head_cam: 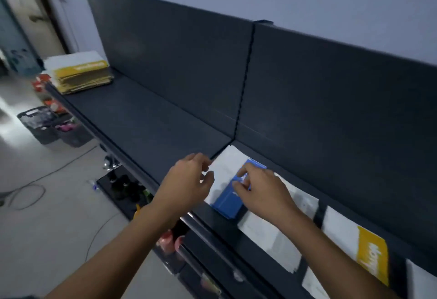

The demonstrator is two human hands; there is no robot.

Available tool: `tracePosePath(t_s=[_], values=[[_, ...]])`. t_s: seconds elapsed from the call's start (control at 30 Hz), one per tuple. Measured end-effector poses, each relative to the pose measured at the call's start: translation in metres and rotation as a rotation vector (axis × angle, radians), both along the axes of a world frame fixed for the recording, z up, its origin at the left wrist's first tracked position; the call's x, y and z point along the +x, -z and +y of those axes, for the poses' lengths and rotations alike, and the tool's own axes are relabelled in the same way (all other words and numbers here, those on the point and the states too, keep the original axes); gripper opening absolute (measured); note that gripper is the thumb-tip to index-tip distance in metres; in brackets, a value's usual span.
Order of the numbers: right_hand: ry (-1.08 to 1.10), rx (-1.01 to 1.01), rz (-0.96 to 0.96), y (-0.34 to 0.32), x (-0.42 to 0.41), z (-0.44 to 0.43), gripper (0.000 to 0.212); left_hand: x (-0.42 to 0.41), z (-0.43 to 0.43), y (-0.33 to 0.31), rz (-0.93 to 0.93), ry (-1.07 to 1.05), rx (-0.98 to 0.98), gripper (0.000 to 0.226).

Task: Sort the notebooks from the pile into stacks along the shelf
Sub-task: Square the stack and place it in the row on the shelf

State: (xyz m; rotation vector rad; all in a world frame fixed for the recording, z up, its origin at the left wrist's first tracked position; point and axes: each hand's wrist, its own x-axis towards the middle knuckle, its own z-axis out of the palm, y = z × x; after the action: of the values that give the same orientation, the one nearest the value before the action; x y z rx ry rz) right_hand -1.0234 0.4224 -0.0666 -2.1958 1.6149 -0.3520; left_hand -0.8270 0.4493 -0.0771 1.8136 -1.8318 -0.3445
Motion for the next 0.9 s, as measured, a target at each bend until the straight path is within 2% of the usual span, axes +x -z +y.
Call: tracePosePath(t_s=[0.33,0.7,0.9], values=[[-0.191,-0.014,-0.047,-0.02,0.193,-0.053,0.02,0.192,-0.009,-0.009,-0.01,-0.204,0.03,0.022],[-0.311,-0.007,-0.053,-0.019,0.339,-0.122,0.017,0.323,-0.052,-0.017,0.084,-0.344,0.05,0.027],[-0.306,0.004,-0.083,-0.01,0.419,-0.177,0.014,0.399,-0.099,-0.02,0.044,-0.342,0.072,0.026]])
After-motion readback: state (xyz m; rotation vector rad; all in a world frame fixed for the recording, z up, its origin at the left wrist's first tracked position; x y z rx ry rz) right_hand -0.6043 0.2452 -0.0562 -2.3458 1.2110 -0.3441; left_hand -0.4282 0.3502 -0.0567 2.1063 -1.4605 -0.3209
